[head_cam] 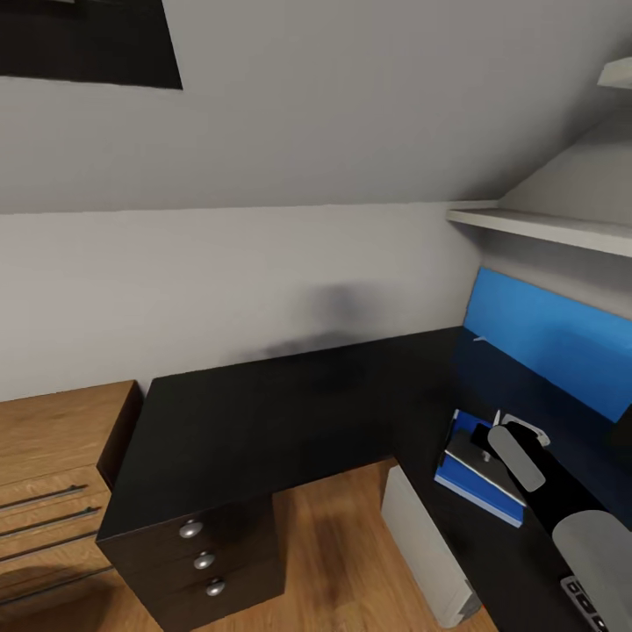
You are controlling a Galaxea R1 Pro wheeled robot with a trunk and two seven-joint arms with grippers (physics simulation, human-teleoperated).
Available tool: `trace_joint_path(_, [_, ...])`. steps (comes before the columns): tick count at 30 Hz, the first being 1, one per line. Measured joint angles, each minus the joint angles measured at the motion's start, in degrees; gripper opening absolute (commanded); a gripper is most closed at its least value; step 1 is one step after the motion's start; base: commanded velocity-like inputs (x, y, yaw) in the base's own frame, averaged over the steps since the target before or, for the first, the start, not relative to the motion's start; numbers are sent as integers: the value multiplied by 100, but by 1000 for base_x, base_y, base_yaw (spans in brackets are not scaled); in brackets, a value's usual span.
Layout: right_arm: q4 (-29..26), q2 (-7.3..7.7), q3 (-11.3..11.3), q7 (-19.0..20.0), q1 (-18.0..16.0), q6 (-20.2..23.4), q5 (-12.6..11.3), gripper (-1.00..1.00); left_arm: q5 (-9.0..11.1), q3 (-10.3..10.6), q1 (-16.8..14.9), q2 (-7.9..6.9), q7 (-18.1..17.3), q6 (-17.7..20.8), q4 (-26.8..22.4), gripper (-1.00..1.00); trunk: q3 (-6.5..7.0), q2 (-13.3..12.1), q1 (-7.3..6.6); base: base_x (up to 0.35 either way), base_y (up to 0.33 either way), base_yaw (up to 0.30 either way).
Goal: In the bedroom, organize the workspace by keeping the computer under the desk, ensuring the monitor is on the desk, placing the keyboard on the desk next to the monitor, placing the mouse on the desk next to the keyboard, moving the folder from the swivel chair onto the desk next to the mouse, stacking the notebook on top of the folder with the pen on top of the notebook, and positioning the swivel chair next to the desk.
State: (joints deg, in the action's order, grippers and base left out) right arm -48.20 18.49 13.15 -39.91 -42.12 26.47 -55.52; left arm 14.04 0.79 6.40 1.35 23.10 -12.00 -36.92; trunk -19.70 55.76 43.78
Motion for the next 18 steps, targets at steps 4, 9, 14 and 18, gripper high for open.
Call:
trace_joint_path(4, [1, -11, 35, 8, -1, 0, 43, -100, 4, 0, 0, -3, 0, 0, 0, 100, -2, 0, 0, 0, 0, -5])
trace_joint_path(9, [3, -5, 34, 9, -1, -2, 67, -100, 2, 0, 0, -3, 0, 0, 0, 100, -2, 0, 0, 0, 0, 0])
trace_joint_path(14, [47, -15, 40, 11, 1, -150, 515, -100, 6, 0, 0, -3, 0, 0, 0, 100, -2, 0, 0, 0, 0, 0])
trace_joint_path(18, [216, -20, 22, 109, 2, -205, 729, -100, 7, 0, 0, -3, 0, 0, 0, 100, -2, 0, 0, 0, 0, 0])
